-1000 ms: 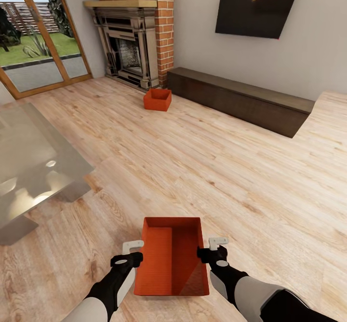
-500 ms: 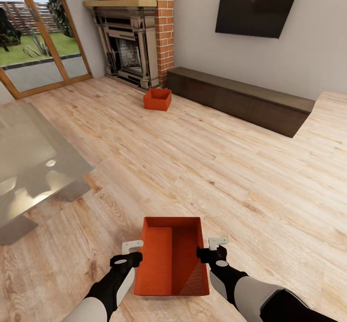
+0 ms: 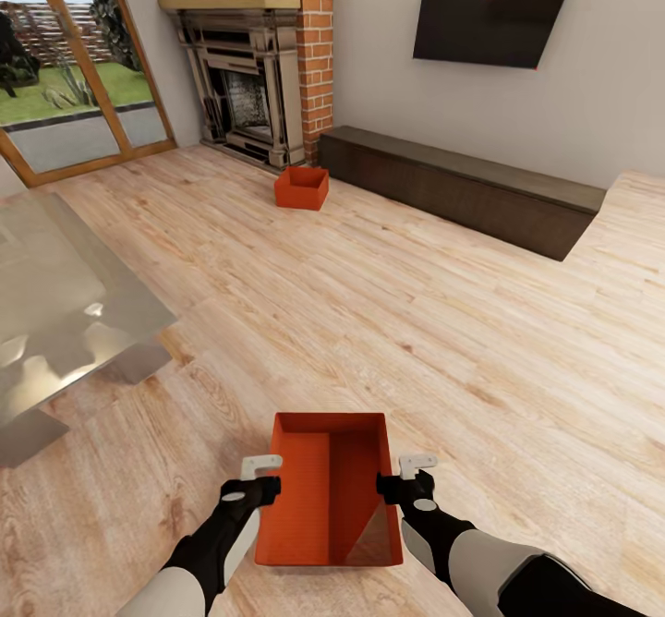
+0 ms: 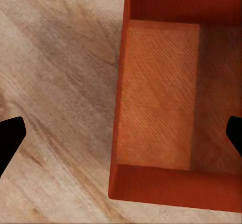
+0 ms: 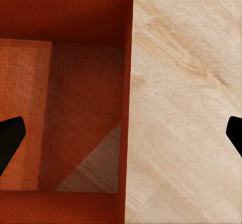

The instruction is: Move the two storage containers from the living room to the garage. In the garage, place one container on the floor and stack the other container on top of it (either order is fine).

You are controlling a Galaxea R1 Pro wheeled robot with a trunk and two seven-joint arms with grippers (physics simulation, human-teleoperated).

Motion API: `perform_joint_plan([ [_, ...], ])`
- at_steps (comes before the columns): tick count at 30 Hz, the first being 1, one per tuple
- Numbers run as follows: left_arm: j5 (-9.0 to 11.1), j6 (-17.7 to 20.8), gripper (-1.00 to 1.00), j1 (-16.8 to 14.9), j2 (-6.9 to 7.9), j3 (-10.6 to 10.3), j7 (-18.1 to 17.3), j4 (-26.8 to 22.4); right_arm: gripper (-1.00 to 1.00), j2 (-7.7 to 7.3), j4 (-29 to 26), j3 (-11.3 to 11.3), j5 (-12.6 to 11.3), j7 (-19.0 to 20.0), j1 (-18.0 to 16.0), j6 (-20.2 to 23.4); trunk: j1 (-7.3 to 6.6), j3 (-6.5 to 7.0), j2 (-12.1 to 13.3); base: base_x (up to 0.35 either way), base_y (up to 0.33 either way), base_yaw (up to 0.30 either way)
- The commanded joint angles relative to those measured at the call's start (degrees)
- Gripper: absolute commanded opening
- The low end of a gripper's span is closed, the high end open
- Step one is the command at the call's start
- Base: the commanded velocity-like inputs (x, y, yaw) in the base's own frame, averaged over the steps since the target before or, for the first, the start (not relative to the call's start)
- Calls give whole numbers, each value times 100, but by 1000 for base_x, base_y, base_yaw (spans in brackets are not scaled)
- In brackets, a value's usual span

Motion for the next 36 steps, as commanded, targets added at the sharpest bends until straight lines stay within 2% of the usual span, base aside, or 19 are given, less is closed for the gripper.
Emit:
perform_joint_plan([
  [1, 27, 32, 100, 0, 6, -41, 16, -65, 100, -1, 5, 49, -46, 3, -3, -18, 22, -22, -43, 0, 0, 0],
  [6, 26, 30, 100, 0, 12, -74, -16, -186, 100, -17, 5, 47, -58, 92, -3, -16, 132, -112, -244, 0, 0, 0],
  [36, 35, 42, 100, 0, 21, -50, 42, -163, 100, -24, 5, 40, -67, 118, -3, -24, 791, -651, -1447, 0, 0, 0],
])
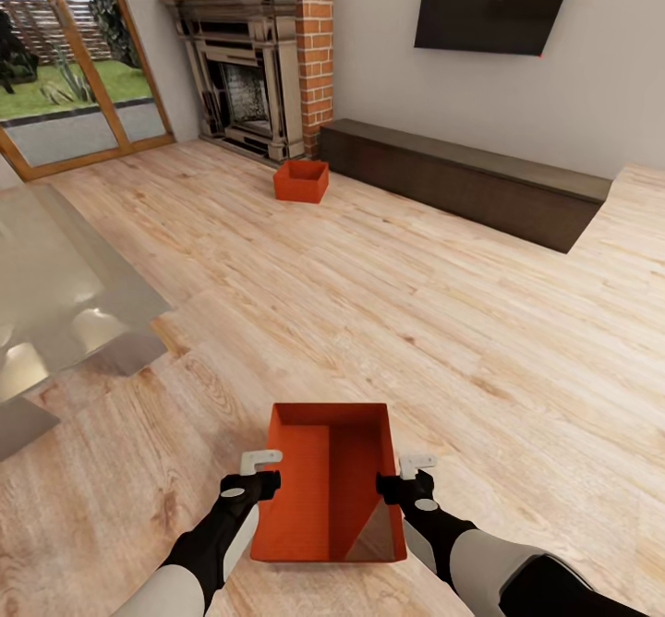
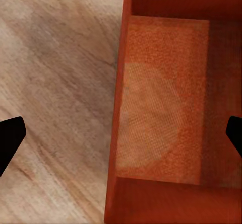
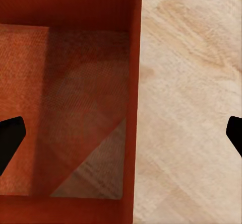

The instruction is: Move the two storage containers from the living room to the garage. In the garage, place one container on the floor and stack the other container on top of it (either order is fine).

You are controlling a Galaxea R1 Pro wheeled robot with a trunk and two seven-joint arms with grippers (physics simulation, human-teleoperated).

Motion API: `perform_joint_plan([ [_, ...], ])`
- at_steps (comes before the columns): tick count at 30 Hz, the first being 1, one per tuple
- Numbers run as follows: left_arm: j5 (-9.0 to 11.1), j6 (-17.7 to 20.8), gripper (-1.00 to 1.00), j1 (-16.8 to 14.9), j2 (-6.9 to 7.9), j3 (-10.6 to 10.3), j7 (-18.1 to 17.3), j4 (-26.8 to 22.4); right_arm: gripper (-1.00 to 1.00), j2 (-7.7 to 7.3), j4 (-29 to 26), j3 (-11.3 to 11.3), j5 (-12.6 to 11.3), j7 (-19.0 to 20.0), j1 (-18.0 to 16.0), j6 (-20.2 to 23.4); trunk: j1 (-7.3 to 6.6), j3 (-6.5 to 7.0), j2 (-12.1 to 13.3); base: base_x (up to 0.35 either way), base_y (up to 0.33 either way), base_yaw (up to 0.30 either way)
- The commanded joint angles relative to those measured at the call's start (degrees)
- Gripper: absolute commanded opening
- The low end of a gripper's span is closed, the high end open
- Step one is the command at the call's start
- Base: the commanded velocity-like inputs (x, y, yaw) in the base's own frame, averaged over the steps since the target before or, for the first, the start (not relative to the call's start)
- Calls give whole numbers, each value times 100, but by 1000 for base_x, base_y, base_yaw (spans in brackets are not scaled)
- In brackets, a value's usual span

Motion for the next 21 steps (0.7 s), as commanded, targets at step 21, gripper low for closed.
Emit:
perform_joint_plan([
  [21, 29, 40, 100, -1, 11, -17, 0, -11, 100, 8, 5, 49, -48, -16, -3, -40, 461, -381, -845, 0, 0, 0],
])
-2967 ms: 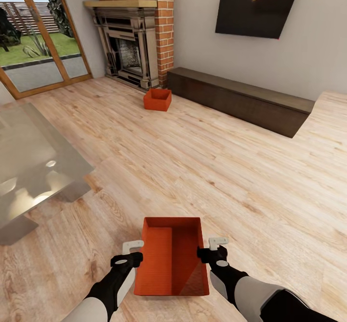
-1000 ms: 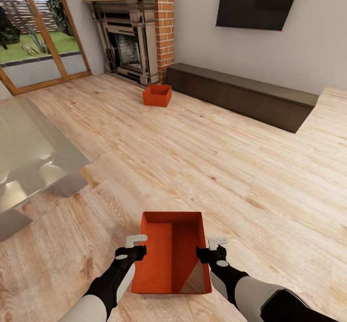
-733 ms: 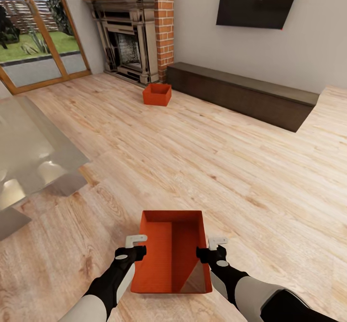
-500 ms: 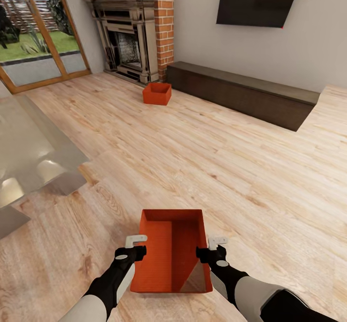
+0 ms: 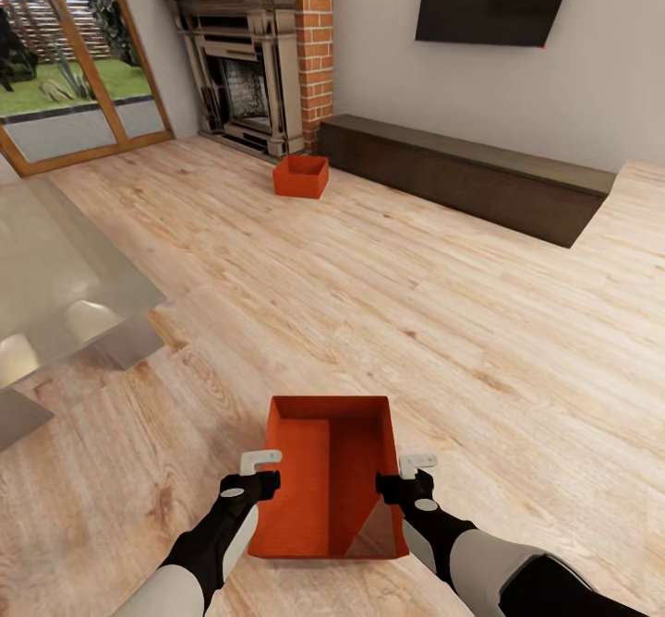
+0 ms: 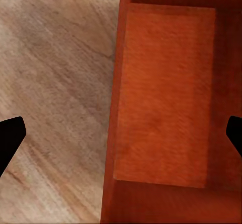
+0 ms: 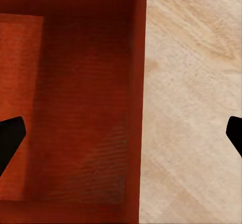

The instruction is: Move the two storage containers from the living room to the garage. In the garage, place one container on the floor and stack the other container on top of it (either order is fine).

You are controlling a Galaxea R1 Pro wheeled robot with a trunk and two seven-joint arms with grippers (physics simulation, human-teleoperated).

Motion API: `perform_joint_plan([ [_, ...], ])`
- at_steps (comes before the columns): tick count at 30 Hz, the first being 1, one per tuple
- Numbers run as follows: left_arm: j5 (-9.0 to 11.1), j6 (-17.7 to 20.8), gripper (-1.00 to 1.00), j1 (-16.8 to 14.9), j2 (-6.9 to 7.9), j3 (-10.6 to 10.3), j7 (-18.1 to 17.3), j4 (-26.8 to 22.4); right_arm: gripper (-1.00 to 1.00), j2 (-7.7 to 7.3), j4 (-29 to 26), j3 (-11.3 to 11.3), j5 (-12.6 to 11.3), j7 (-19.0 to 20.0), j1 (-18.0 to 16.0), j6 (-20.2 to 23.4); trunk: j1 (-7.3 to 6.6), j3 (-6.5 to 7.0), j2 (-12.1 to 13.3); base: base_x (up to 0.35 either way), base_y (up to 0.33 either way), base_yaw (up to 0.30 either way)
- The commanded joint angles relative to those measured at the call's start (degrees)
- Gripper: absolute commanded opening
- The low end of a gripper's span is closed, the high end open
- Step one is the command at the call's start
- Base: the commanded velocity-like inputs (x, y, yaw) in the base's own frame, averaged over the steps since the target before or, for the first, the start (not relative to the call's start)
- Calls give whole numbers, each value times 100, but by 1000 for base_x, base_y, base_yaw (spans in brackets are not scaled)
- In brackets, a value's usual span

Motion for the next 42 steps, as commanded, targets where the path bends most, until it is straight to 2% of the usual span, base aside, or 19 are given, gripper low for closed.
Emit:
perform_joint_plan([
  [1, 28, 32, 100, -1, 2, -24, 30, -12, 100, 0, 5, 49, -48, -16, -3, -16, 22, -22, -43, 0, 0, 0],
  [23, 19, 22, 100, -1, 59, -41, 45, -36, 100, -3, 5, 49, -48, -16, -3, -16, 505, -417, -926, 0, 0, 0],
  [39, 13, 47, 100, -1, 64, -41, 47, -36, 100, -3, 5, 49, -54, -16, -3, -16, 505, -417, -926, 0, 0, 0],
  [42, 11, 82, 100, -1, 155, -41, 44, -36, 100, -5, 5, 43, -51, -16, -3, -16, 505, -417, -926, 0, 0, 0],
])
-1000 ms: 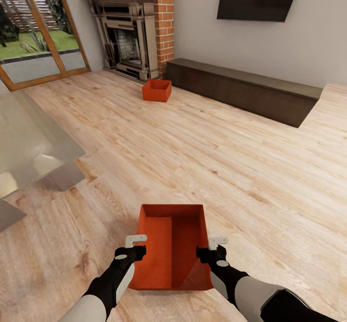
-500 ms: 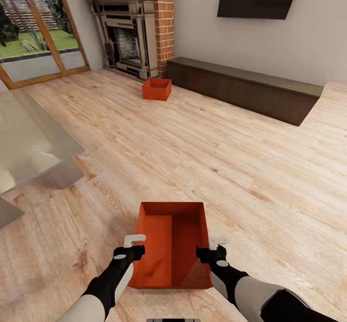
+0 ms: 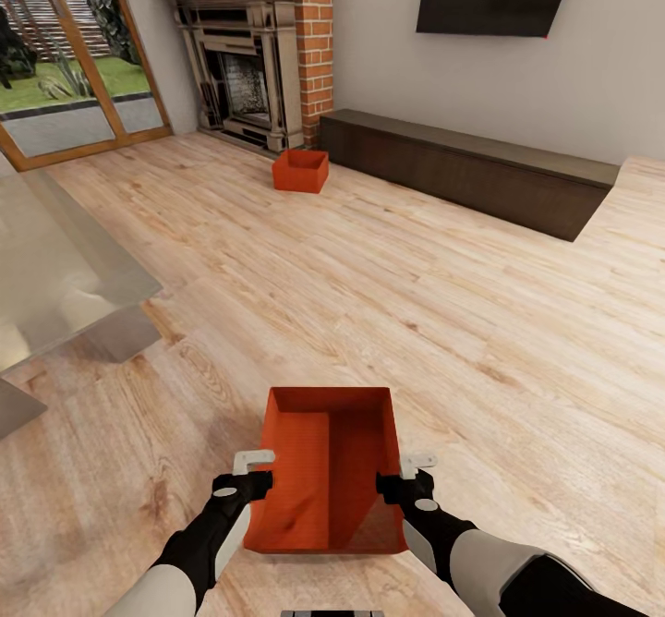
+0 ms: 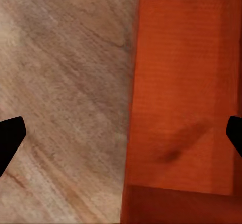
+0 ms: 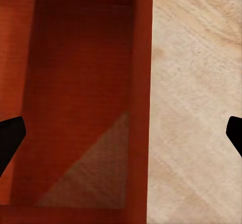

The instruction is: Move the two storage containers from the living room to the garage. In the garage, place one container on the floor and stack the other container on top of it (either order is fine).

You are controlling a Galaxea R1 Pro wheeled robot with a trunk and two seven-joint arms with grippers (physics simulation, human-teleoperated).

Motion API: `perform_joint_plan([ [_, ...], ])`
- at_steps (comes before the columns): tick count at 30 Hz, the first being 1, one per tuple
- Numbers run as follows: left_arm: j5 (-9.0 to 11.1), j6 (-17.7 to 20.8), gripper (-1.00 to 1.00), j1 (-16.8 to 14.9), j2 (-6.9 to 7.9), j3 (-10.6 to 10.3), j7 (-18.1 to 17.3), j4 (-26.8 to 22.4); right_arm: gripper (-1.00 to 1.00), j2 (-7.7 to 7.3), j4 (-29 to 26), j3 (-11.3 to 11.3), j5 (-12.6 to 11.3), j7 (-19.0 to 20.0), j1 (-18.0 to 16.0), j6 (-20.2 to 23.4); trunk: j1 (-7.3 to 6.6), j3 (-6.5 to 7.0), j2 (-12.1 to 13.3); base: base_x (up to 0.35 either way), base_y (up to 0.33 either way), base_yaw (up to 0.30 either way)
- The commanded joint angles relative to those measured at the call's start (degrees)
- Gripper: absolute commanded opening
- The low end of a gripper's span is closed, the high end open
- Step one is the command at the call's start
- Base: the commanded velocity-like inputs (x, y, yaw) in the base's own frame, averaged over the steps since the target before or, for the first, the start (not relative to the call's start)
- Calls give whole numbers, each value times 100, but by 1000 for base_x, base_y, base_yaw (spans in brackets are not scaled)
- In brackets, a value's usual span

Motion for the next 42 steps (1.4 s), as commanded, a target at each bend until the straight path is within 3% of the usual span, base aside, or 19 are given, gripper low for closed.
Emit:
perform_joint_plan([
  [1, 28, 41, 100, 0, 36, -26, 34, -11, 100, 1, 5, 49, -48, -16, -3, -16, -1, -4, -2, 0, 0, 0],
  [20, 29, 53, 100, 0, 95, -26, 39, -11, 100, -16, 5, 55, -45, -16, -3, -16, -1, -4, -2, 0, 0, 0],
  [31, 32, 52, 100, 0, 89, -26, 32, -4, 100, -17, 5, 55, -45, -16, -3, -16, 241, -201, -443, 0, 0, 0],
  [42, 36, 47, 100, 0, 89, -26, 36, -2, 100, -25, 5, 47, -45, -16, -3, -16, 241, -201, -443, 0, 0, 0],
])
